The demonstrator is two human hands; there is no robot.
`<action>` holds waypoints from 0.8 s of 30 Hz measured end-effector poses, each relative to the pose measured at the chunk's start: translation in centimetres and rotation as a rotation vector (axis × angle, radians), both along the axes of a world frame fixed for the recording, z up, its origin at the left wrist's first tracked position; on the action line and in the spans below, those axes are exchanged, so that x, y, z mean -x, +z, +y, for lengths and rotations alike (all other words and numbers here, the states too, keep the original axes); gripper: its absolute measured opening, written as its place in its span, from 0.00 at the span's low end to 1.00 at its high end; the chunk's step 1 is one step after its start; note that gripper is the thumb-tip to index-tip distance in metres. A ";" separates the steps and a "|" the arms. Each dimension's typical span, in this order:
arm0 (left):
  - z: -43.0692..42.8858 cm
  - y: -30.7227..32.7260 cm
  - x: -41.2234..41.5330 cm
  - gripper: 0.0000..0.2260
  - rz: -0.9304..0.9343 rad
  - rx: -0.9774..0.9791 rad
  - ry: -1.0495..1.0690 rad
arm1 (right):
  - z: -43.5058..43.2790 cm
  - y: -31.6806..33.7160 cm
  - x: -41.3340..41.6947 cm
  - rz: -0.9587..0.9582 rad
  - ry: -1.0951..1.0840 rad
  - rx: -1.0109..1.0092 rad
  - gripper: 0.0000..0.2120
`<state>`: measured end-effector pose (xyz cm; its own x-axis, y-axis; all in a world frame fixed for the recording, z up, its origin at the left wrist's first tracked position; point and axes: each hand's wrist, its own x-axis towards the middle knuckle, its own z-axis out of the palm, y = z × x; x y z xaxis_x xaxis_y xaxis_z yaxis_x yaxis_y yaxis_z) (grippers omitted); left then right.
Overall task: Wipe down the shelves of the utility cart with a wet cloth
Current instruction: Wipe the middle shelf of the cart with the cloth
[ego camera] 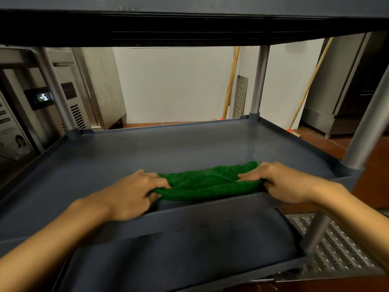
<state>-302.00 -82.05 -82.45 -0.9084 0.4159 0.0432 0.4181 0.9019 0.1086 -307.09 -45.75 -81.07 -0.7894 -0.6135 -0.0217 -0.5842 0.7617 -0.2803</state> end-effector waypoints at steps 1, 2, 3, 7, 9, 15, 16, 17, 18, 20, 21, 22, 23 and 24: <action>0.0 0.1 -0.3 0.16 -0.006 0.000 -0.010 | 0.1 0.1 -0.1 -0.006 0.007 -0.002 0.35; 0.0 0.2 -0.6 0.16 -0.013 0.000 -0.020 | 0.2 0.1 -0.2 -0.012 0.008 -0.002 0.35; 0.0 0.2 -0.9 0.15 -0.016 0.002 -0.033 | 0.3 0.2 -0.4 -0.017 0.006 -0.001 0.35; 0.0 0.6 -2.1 0.15 -0.039 0.018 -0.072 | 0.8 0.3 -0.6 -0.052 0.015 0.031 0.35; 0.0 0.9 -2.5 0.15 -0.062 0.035 -0.072 | 0.8 0.5 -0.5 -0.068 0.011 0.033 0.36; -0.3 1.1 -2.6 0.14 -0.126 0.025 -0.095 | 0.9 0.7 -0.5 -0.039 0.015 0.016 0.35; -0.4 1.1 -2.6 0.14 -0.118 0.013 -0.100 | 1.0 0.5 -0.6 -0.029 0.011 0.022 0.35; -0.4 1.0 -2.7 0.14 -0.104 0.003 -0.103 | 1.2 0.4 -0.7 -0.019 0.007 0.030 0.35; -0.4 0.9 -2.6 0.14 -0.088 -0.009 -0.106 | 1.3 0.2 -0.7 -0.011 0.001 0.039 0.34; -0.6 0.7 -2.5 0.13 -0.068 -0.046 -0.121 | 1.5 0.2 -0.9 0.002 -0.001 0.069 0.34; -0.6 0.6 -2.5 0.12 -0.058 -0.067 -0.130 | 1.5 0.2 -0.9 0.013 0.007 0.087 0.34; -0.7 0.6 -2.5 0.12 -0.045 -0.084 -0.139 | 1.5 0.3 -1.0 0.023 0.019 0.108 0.35; -0.7 0.7 -2.5 0.12 -0.022 -0.100 -0.146 | 1.4 0.4 -1.0 0.029 0.032 0.130 0.35; -0.7 0.8 -2.5 0.13 0.009 -0.115 -0.146 | 1.5 0.5 -1.1 0.030 0.041 0.151 0.35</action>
